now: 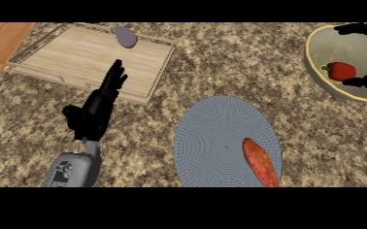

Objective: Pick the bell pepper from the placemat and place it in the bowl

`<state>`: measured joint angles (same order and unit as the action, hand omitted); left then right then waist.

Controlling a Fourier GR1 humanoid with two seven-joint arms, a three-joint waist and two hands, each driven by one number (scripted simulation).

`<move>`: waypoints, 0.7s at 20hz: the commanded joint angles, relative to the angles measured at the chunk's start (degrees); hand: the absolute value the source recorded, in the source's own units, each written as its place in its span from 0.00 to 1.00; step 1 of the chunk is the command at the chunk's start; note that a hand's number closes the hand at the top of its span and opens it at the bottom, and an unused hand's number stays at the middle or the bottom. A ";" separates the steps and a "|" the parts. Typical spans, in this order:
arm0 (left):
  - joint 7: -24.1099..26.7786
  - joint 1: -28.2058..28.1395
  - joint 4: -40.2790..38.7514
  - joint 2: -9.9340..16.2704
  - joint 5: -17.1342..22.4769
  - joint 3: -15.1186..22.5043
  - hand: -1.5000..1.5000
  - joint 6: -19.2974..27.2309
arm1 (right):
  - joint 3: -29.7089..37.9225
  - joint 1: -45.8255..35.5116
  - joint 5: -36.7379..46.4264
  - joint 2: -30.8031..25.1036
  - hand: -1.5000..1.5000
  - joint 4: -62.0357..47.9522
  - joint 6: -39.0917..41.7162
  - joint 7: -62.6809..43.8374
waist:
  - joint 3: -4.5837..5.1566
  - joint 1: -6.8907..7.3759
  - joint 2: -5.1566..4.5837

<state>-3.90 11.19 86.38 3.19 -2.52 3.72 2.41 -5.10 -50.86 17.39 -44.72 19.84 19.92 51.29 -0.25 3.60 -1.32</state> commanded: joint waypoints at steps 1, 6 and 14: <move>-0.19 0.28 0.07 0.81 0.26 -0.64 0.50 -0.50 | 4.65 -2.51 -4.98 0.25 0.00 -3.86 7.50 6.18 | -0.06 0.14 -0.15; -0.38 0.54 0.81 0.23 -0.77 -0.49 0.50 0.98 | 7.93 -6.85 -9.31 -3.72 0.00 -6.28 15.85 1.17 | 0.04 -0.72 0.14; -0.03 -1.67 1.20 -0.47 -0.72 0.53 0.50 0.71 | 10.62 -5.03 -13.85 -6.88 0.00 -9.77 25.91 -3.61 | -0.12 -0.60 -0.15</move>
<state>-4.43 10.20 87.54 2.46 -3.43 4.43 3.42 3.64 -57.07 6.06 -50.06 12.34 31.83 41.90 -0.29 3.25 -1.43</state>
